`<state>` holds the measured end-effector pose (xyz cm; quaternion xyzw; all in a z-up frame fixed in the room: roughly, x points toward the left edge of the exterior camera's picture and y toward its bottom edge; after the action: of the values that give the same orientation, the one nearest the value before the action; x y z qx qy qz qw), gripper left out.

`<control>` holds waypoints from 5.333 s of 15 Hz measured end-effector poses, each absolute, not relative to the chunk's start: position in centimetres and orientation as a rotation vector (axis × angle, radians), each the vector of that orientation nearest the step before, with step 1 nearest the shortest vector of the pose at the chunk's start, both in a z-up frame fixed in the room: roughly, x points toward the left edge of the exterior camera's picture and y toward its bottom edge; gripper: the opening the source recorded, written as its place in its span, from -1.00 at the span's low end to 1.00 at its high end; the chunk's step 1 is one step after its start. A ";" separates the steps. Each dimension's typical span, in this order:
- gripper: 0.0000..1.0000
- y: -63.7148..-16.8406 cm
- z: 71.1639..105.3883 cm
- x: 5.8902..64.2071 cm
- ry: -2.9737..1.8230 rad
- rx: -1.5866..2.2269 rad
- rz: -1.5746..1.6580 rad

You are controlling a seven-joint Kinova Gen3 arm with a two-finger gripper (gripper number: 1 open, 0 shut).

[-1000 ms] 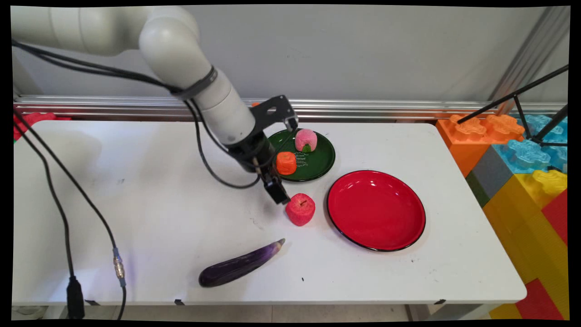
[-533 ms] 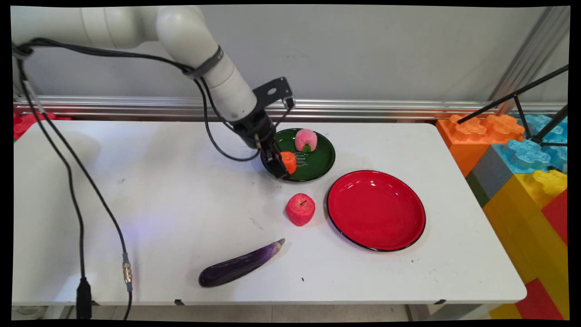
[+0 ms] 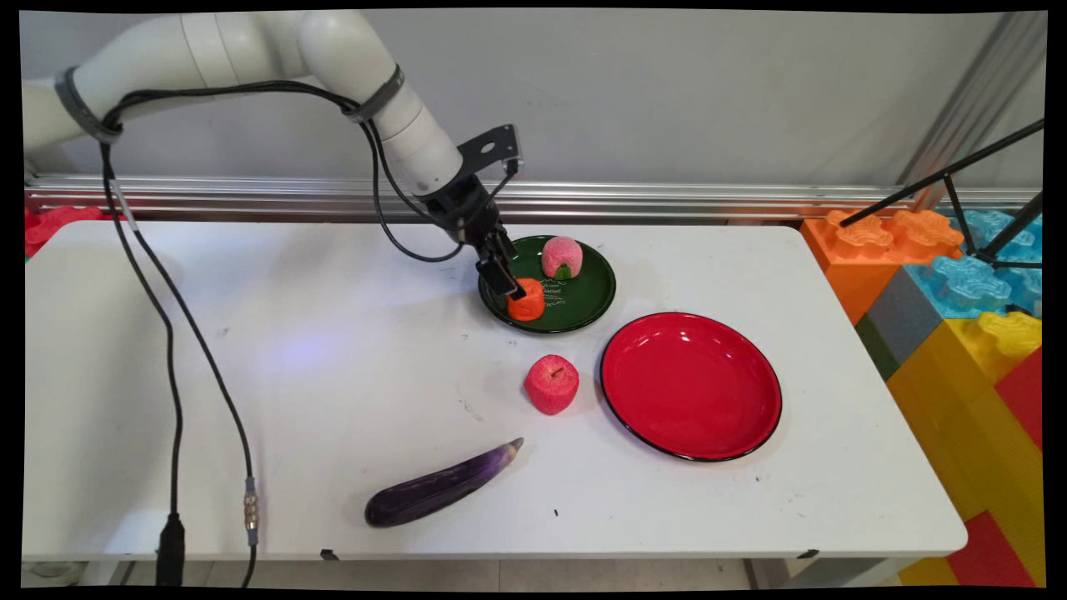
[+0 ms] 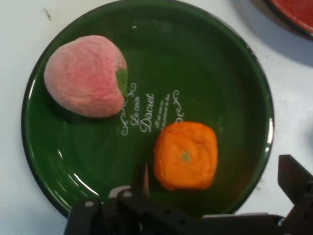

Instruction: Pick up the mandarin from the green plate, then place the picked object on the table

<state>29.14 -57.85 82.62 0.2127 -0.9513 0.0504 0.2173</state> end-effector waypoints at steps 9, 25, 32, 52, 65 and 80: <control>1.00 -60.0 79.1 31.2 -2.571 0.513 0.056; -1.00 -61.1 74.3 32.9 -2.479 0.499 0.044; -1.00 -61.1 74.5 33.1 -2.456 0.509 0.048; -1.00 -48.6 88.0 36.9 -2.352 0.819 0.007; -1.00 -38.7 82.3 42.0 -2.494 0.686 0.039; -1.00 -38.1 76.2 40.4 -2.499 0.531 0.087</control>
<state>40.38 -38.06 76.17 0.1990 -0.9361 0.0325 0.2883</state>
